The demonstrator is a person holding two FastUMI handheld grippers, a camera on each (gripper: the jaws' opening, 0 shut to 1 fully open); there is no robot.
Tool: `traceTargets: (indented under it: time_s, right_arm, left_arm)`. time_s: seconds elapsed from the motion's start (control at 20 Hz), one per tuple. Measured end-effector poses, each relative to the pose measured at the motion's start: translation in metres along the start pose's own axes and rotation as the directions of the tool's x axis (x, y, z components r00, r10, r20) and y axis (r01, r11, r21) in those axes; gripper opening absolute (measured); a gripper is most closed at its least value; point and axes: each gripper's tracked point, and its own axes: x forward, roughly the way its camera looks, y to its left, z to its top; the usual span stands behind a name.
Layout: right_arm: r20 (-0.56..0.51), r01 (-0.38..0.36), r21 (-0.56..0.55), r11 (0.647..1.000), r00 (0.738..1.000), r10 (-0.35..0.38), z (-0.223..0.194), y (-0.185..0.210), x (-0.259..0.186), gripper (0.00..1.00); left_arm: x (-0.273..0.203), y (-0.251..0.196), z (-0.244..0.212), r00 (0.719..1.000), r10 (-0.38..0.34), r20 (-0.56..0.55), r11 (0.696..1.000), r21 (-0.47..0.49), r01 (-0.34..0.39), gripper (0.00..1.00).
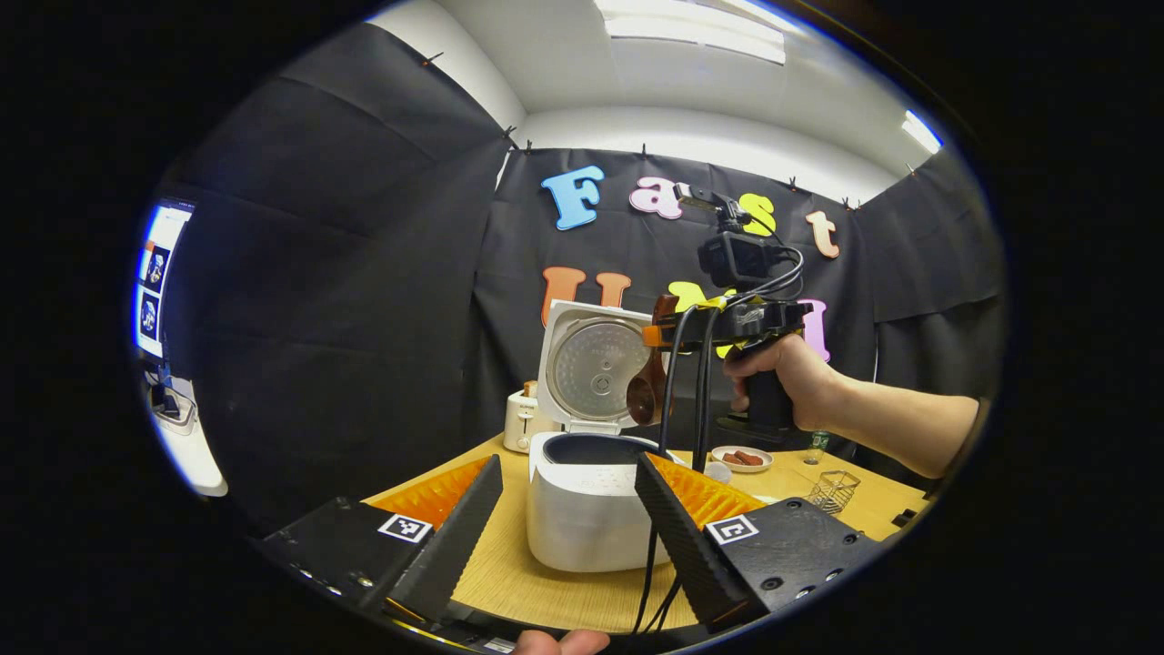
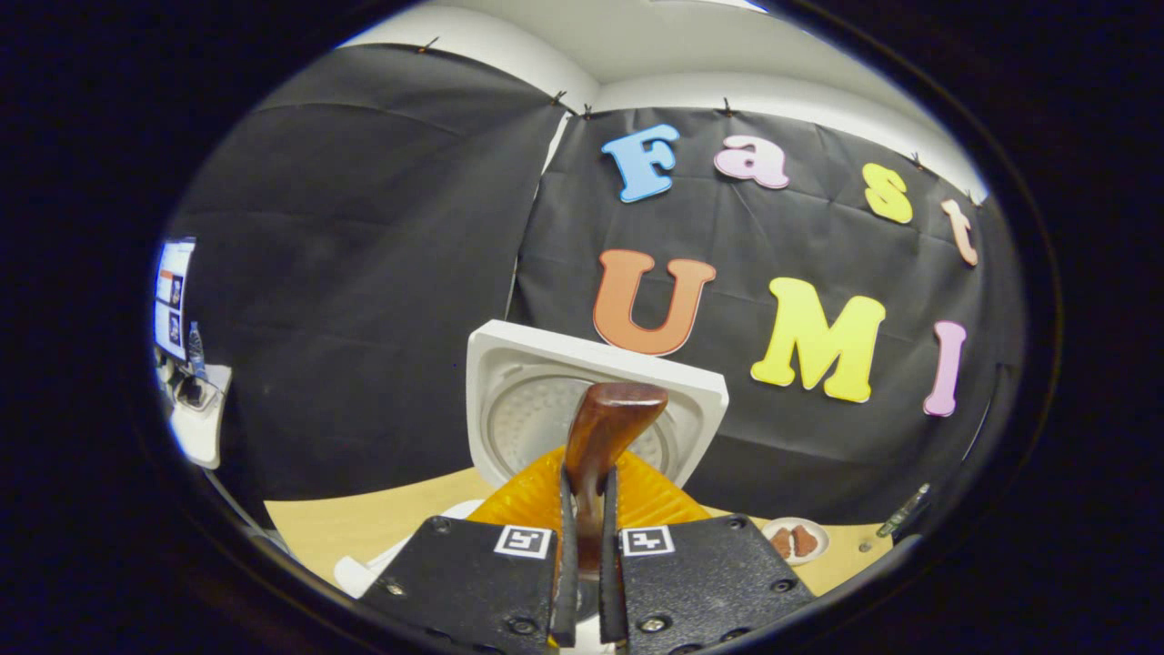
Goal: Close the left gripper, press the button to open the rice cooker; take a wooden spoon from the chopstick holder with the right hand, scoop a spoonful of rice and pour it into the rice cooker, then put the wooden spoon back into the chopstick holder.
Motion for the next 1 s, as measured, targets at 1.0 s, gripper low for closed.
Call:
traceTargets:
  time_s: [1.0]
  right_arm:
    - [0.044, 0.103, 0.377, 0.92, 0.991, -0.129, 0.007, -0.174, -0.126, 0.14]
  left_arm:
    - [0.003, -0.03, -0.005, 1.0, -0.018, -0.012, 0.998, 0.063, 0.019, 0.94]
